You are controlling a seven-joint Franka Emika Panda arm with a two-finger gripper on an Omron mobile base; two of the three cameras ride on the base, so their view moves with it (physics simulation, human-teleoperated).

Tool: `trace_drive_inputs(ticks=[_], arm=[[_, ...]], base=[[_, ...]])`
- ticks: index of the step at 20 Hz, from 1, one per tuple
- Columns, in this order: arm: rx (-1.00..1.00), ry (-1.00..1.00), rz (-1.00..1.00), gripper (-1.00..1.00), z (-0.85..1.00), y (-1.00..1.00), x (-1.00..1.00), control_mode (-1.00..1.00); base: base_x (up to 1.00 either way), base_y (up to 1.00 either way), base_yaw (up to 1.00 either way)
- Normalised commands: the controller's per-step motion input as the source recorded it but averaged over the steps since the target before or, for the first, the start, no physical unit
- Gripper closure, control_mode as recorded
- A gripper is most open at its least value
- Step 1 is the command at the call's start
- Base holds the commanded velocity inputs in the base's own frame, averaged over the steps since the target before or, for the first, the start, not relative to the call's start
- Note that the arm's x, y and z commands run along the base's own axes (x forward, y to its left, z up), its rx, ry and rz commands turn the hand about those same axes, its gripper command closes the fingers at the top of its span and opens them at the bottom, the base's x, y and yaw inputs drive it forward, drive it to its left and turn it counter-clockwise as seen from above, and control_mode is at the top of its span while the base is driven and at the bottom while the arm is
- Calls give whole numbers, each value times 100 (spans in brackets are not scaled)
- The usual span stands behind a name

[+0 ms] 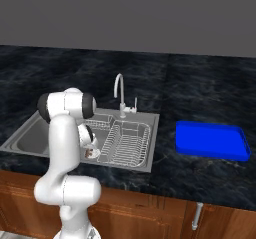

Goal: Pick up all produce items and place them in the sink. Turn on the sink faucet to wash them. Then turn the sink off and put them in the tray.

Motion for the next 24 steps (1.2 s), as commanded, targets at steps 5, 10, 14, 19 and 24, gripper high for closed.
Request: trace_drive_inputs(ticks=[5, 10, 14, 19, 24], arm=[[0, 9, 0, -100, -43, 0, 11, -100], [0, 6, 0, -100, -42, 0, 30, -100], [0, 6, 0, -100, -45, 1, 35, -100], [0, 7, 0, -100, -49, 4, 39, -100], [0, 5, 0, -100, -52, 4, 44, -100]], base=[[0, 0, 0], [0, 0, 0], [0, 0, 0], [0, 0, 0], [0, 0, 0]])
